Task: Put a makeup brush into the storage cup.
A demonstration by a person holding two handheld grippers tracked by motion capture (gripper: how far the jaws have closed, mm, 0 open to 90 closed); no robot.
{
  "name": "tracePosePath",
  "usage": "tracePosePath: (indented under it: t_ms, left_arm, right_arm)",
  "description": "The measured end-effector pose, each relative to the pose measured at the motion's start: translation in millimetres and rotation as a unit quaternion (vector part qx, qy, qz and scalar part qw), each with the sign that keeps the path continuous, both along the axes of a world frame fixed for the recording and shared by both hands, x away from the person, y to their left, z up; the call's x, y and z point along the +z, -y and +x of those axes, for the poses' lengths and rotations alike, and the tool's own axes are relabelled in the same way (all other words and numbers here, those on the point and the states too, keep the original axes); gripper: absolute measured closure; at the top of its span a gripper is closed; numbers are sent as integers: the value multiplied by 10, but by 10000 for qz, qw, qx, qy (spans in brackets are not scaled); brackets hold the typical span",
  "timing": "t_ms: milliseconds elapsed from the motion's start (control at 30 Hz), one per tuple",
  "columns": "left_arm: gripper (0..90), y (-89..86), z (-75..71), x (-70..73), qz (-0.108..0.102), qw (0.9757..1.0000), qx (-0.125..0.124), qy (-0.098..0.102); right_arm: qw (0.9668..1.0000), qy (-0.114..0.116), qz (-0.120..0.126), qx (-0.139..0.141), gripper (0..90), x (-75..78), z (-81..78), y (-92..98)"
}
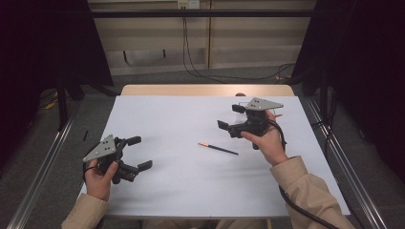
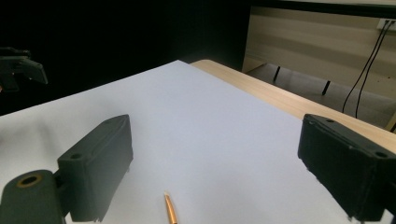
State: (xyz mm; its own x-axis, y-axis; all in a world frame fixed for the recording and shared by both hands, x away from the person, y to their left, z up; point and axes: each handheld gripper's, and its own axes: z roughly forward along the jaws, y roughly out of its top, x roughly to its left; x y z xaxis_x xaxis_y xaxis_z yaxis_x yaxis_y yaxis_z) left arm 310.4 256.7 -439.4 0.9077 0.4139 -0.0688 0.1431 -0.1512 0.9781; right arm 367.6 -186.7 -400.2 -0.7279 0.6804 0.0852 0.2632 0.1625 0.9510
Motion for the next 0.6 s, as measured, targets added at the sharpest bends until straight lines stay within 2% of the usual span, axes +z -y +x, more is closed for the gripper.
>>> tracePosePath:
  t_ms: [333, 600]
  left_arm:
    - [0, 29, 13, 0, 42, 10000, -28, 0]
    - [0, 49, 35, 0, 31, 10000, -46, -5]
  right_arm:
    - [9993, -225, -266, 166, 111, -30, 10, -89]
    - [9964, -527, -587, 309, 127, -73, 50, -156]
